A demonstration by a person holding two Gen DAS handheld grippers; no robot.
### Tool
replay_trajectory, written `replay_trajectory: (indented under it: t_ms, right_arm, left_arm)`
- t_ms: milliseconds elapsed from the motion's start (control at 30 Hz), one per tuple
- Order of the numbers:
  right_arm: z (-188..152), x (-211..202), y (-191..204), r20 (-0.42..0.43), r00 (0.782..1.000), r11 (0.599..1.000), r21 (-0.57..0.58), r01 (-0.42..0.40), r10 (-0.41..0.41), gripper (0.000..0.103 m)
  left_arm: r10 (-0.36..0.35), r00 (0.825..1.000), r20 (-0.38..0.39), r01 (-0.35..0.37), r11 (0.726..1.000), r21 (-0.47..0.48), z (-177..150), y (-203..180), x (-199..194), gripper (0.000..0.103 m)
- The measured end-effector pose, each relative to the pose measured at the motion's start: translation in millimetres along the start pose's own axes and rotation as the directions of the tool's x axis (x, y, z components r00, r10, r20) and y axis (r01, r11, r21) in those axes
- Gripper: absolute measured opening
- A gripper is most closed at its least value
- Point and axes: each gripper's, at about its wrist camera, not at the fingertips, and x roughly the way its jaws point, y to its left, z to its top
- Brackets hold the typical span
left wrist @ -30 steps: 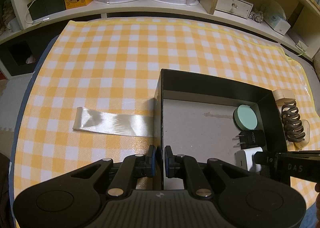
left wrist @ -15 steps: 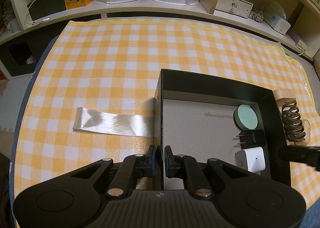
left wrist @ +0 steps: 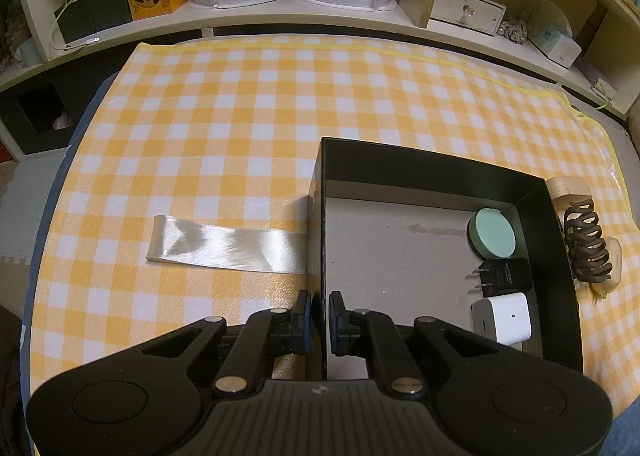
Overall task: Organize rigid objects
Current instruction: 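Move the right gripper to the black smartwatch and grasp it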
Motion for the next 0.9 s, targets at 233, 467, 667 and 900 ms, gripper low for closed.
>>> replay_trajectory:
  t_ms: [233,467,667,900]
  right_arm:
    - [-4.8,-2.1,-14.9,0.030,0.999,0.997,-0.072,0.042,-0.040,0.103]
    - [-19.7,23.8,-42.1,0.005,0.996,0.986,-0.142,0.086,-0.086,0.103]
    - [-46.3,60.0,-62.4,-0.089,0.996,0.987,-0.159,0.007,-0.022,0.103]
    - [-52.0,92.7,-57.6,-0.164,0.986,0.972,-0.236,0.003,-0.043,0.074]
  left_arm:
    - [0.002,1.000,0.000,-0.002,1.000,0.002,0.8,-2.0,-0.1,0.011]
    - [0.003,1.000,0.000,-0.003,1.000,0.003,0.7,-2.4,0.0,0.011]
    - [0.004,1.000,0.000,-0.004,1.000,0.003,0.7,-3.6,0.1,0.011]
    - [0.003,1.000,0.000,-0.003,1.000,0.003,0.5,-3.7,0.0,0.011]
